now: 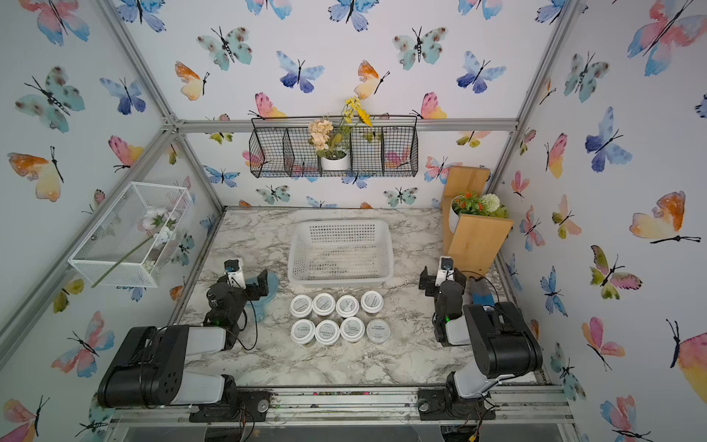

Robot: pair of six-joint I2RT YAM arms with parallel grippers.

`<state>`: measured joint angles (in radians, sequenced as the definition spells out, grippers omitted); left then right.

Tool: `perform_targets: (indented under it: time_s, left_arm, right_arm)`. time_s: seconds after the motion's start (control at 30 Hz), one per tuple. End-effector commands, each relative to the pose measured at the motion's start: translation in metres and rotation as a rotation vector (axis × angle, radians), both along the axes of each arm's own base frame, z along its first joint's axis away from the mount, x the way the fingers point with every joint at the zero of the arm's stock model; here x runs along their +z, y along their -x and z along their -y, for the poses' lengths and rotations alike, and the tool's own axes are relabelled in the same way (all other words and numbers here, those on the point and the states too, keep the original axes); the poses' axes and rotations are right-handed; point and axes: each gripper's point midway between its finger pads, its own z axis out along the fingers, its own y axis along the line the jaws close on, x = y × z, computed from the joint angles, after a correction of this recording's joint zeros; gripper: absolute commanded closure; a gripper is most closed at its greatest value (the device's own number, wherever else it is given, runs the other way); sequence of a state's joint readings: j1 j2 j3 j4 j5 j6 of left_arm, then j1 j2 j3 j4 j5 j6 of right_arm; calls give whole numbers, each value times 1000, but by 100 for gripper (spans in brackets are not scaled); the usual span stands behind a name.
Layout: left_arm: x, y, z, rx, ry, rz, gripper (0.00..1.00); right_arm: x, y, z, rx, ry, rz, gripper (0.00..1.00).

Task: Put the yogurt in the basket
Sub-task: Pick up the yogurt from the center of the board.

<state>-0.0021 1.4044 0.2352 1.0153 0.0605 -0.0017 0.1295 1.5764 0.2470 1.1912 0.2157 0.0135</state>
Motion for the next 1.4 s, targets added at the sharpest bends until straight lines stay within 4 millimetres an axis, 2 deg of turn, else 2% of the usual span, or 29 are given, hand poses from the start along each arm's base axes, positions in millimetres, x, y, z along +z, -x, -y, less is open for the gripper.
perform_targets:
  time_s: [0.0, 0.53, 0.6, 0.63, 0.7, 0.8, 0.83, 0.93, 1.0, 1.07, 1.17, 1.23, 1.3, 1.37]
  left_arm:
    - [2, 1, -4, 26, -7, 15, 1]
    - [2, 1, -5, 26, -5, 17, 1]
    - [2, 1, -4, 25, -6, 18, 1]
    - [3, 2, -4, 27, -8, 20, 1]
    - [19, 1, -8, 58, -10, 70, 1]
    - [45, -7, -13, 107, 37, -57, 1]
    - [62, -9, -13, 119, 69, -70, 1]
    - [98, -6, 13, -4, 134, -80, 1]
    - [106, 1, 27, -50, 200, -122, 1]
    - [104, 10, 20, 61, 301, -244, 1]
    - [103, 28, 38, -15, 258, -362, 1]
    - [114, 35, 51, -85, 262, -342, 1]
    - [125, 44, 60, -145, 266, -347, 1]
    - [132, 54, 63, -170, 251, -378, 1]
  right_arm:
    - [4, -2, -1, 11, 2, 15, 1]
    - [5, 0, 0, 8, 4, 20, 1]
    - [12, 2, 4, -17, 3, 53, 1]
    - [23, 3, 6, -27, 2, 86, 1]
    - [35, 4, 11, -55, -3, 77, 1]
    - [59, 3, 15, -89, -30, 37, 1]
    - [70, 3, 12, -71, -26, 22, 1]
    - [87, 7, 5, -50, -125, -16, 1]
    - [97, 7, -7, -2, -199, -58, 1]
    - [103, 3, -13, 0, -262, -163, 1]
    - [112, 0, -38, 103, -308, -348, 1]
    - [116, 0, -41, 101, -335, -401, 1]
    - [123, 0, -35, 44, -370, -392, 1]
    - [133, 5, -43, 108, -362, -389, 0]
